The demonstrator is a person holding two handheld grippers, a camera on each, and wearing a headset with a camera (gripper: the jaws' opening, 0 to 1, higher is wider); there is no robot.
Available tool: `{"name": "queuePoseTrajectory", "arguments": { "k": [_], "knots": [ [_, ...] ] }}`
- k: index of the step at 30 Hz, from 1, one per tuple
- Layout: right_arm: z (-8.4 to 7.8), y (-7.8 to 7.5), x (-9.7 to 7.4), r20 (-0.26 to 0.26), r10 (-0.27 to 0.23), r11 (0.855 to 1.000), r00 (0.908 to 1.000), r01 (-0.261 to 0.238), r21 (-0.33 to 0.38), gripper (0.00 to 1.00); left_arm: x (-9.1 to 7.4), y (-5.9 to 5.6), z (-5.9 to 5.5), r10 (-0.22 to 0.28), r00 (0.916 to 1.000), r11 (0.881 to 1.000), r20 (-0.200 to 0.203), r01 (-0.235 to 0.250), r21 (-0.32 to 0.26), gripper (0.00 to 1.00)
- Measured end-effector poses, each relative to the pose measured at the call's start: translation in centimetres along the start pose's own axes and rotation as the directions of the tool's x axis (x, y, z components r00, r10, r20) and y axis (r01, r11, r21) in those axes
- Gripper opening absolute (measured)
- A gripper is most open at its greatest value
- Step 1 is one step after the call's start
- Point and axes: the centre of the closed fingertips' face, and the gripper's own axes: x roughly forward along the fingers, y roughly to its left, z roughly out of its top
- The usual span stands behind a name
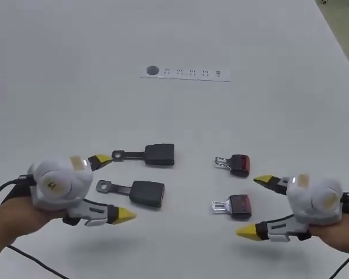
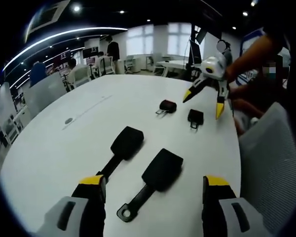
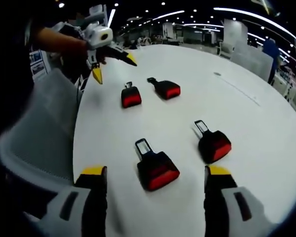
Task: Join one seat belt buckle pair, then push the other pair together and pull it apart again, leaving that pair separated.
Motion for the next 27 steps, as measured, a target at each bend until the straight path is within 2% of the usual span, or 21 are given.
{"name": "queuePoseTrajectory", "arguments": {
  "k": [4,10,11,12,17,20,23,27],
  "knots": [
    [-0.4,0.2,0.5,-0.021,0.048,0.999,0.9986,-0.048,-0.015,0.78,0.9,-0.1,-0.2,-0.030,0.9993,0.999,-0.021,0.030,0.020,0.77],
    [-0.5,0.2,1.0,-0.038,0.091,0.995,0.9951,-0.092,-0.036,0.78,2.7,-0.3,-0.8,-0.091,0.9948,0.993,-0.047,0.094,0.071,0.73],
    [-0.6,0.1,1.0,-0.042,0.097,0.994,0.9944,-0.099,-0.039,0.77,3.0,-0.2,-1.1,-0.094,0.9933,0.991,-0.067,0.100,0.086,0.72],
    [-0.6,0.1,1.1,-0.047,0.110,0.993,0.9928,-0.112,-0.040,0.76,3.3,-0.3,-1.4,-0.106,0.9906,0.988,-0.087,0.115,0.104,0.72],
    [-1.0,-0.4,1.4,-0.077,0.133,0.987,0.9882,-0.139,-0.081,0.74,4.6,-1.0,-1.5,-0.151,0.9813,0.975,-0.119,0.168,0.144,0.72],
    [-0.9,-0.5,1.5,-0.081,0.151,0.983,0.9852,-0.158,-0.091,0.71,5.5,-0.8,-2.0,-0.167,0.9766,0.970,-0.136,0.187,0.158,0.70],
    [-1.1,-0.5,1.6,-0.101,0.175,0.978,0.9793,-0.185,-0.096,0.68,6.2,-1.0,-2.9,-0.191,0.9635,0.954,-0.187,0.227,0.196,0.67],
    [-1.4,-0.4,1.8,-0.128,0.202,0.967,0.9709,-0.219,-0.130,0.65,6.8,-1.0,-2.8,-0.210,0.9600,0.943,-0.185,0.249,0.220,0.61]
  ]
}}
